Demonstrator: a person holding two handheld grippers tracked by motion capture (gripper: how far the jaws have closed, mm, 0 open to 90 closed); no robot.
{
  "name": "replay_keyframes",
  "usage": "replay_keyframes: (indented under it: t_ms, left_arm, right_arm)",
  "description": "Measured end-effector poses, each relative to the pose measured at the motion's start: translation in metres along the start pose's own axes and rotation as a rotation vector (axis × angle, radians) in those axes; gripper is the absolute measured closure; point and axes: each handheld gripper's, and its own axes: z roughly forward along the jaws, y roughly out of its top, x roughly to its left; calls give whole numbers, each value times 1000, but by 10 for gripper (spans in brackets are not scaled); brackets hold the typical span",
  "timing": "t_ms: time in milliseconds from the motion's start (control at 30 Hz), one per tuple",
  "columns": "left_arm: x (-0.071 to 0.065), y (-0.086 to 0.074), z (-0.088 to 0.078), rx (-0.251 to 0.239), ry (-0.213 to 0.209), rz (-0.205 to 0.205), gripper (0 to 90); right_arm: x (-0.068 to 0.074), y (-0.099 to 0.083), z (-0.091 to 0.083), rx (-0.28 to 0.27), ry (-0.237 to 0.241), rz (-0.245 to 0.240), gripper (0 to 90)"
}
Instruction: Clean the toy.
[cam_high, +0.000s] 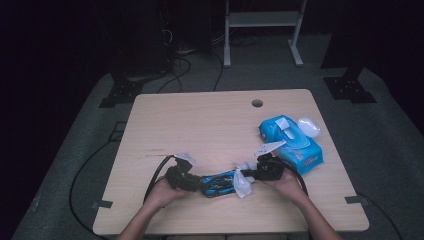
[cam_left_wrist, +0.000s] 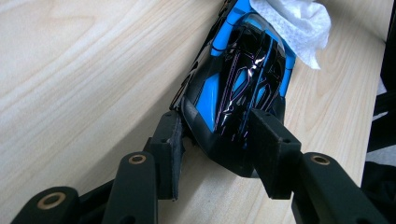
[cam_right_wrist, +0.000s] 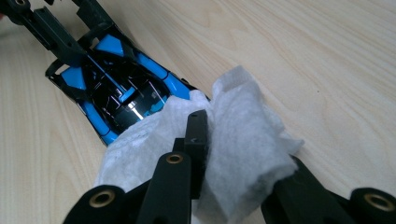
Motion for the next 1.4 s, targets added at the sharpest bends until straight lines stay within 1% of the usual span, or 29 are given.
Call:
replay_keyframes:
  t_ms: [67,100,133,167,200,267,300,367,467,533,567,600,700,800,900,933,967,1000,1033,1067,1100,1167,1200,1233,1267,1300,1333,1367,1400]
  left_arm:
    - [-3,-3,0,-24,9,30,574]
    - [-4,-4,-1,-35,14,49,578]
    - [-5,-5,-1,-44,17,58,580]
    - [-8,-7,-1,-61,30,88,581]
    - [-8,-7,-1,-61,30,88,581]
    - [-12,-9,-2,-81,49,134,582]
    - [-14,-10,-2,-84,60,157,583]
    - [-18,-12,-3,-96,82,208,582]
    - [-24,-15,-4,-110,113,272,582]
    - [-28,-17,-4,-122,133,321,581]
    - [-30,-18,-4,-129,138,335,581]
    - [-32,-20,-4,-137,156,377,581]
    - [-34,-22,-5,-143,167,399,581]
    - [-33,-24,-5,-156,163,400,580]
    - [-33,-24,-5,-153,158,407,576]
    - [-32,-23,-4,-147,151,391,528]
    - [-26,-20,-2,-128,133,322,366]
    - [-26,-20,-2,-128,133,322,338]
    - [-20,-18,0,-115,90,276,306]
    - [-20,-18,0,-115,90,276,294]
    - [-16,-17,1,-101,58,247,275]
    - [-10,-14,4,-85,-1,213,267]
    - [-8,-13,5,-76,-23,199,267]
    - [-5,-12,8,-62,-46,185,238]
    - [-4,-11,9,-58,-67,184,238]
    - [-3,-10,10,-56,-85,191,250]
    - [-2,-10,11,-59,-102,195,250]
    - [-2,-10,11,-65,-130,211,376]
    - [-3,-10,10,-78,-148,229,376]
  right_arm:
    - [-2,0,0,-4,18,4,715]
    - [-4,0,0,4,33,23,658]
    - [-5,0,0,3,36,26,636]
    - [-6,0,-1,4,39,32,613]
    - [-6,0,-1,4,39,32,613]
    - [-10,-2,-2,7,68,58,569]
    - [-13,-3,-3,13,100,82,526]
    - [-14,-3,-4,15,114,94,507]
    - [-18,-6,-4,23,177,127,473]
    - [-18,-6,-3,26,204,137,465]
    - [-18,-7,-2,29,232,146,463]
    - [-16,-8,0,31,266,146,457]
    - [-14,-8,3,39,295,148,464]
    - [-11,-10,6,36,334,157,491]
    - [-11,-12,5,21,339,152,520]
    - [-11,-13,4,15,341,145,534]
    - [-9,-14,1,-10,343,129,564]
    - [-9,-14,1,-10,343,129,564]
    - [-5,-14,-2,-28,335,97,576]
    - [-5,-14,-2,-28,335,97,576]
    - [-2,-14,-5,-33,321,55,583]
    - [1,-12,-8,-47,311,21,587]
    - [1,-12,-8,-47,311,21,587]
    - [6,-10,-10,-44,291,-19,588]
    - [6,-10,-10,-44,291,-19,588]
    - [10,-7,-12,-48,270,-60,589]
    - [10,-7,-12,-48,270,-60,589]
    - [13,-6,-15,-69,265,-79,595]
    - [13,-6,-15,-69,265,-79,595]
